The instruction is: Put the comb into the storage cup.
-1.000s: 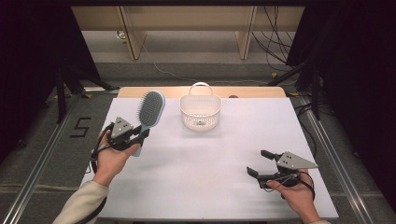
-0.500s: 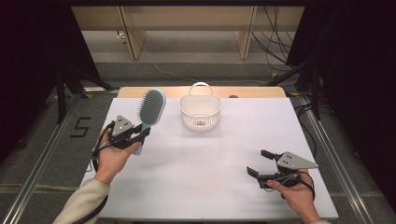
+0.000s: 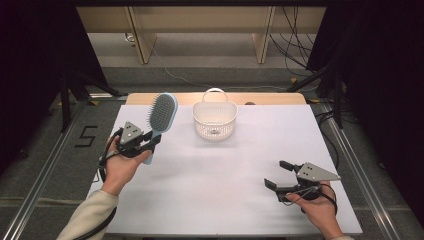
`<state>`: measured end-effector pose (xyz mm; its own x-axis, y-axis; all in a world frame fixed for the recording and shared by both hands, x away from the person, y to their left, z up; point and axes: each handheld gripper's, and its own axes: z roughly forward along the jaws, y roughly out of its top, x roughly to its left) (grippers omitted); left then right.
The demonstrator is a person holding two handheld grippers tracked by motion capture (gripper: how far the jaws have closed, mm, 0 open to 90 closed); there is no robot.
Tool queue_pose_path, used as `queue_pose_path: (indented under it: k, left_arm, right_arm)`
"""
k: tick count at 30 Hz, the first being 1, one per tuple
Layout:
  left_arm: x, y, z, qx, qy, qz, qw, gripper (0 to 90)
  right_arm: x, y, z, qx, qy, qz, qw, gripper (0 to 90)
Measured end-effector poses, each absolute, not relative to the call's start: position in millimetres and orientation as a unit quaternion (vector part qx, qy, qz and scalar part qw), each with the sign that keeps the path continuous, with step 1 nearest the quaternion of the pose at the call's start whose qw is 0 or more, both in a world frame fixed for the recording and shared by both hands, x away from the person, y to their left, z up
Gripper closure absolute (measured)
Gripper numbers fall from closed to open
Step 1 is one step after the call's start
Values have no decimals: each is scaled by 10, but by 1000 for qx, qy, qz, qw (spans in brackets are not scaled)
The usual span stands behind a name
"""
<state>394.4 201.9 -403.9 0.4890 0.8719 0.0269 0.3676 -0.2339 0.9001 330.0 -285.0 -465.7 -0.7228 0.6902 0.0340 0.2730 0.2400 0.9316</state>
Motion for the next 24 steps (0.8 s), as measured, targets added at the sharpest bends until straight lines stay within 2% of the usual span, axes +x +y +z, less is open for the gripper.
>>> queue_pose_path:
  k: [24]
  left_arm:
    - [3980,1984,-4009,734,420,278,456,702]
  right_arm:
    - [3301,-2850,-4659,316,762,530,196,145]
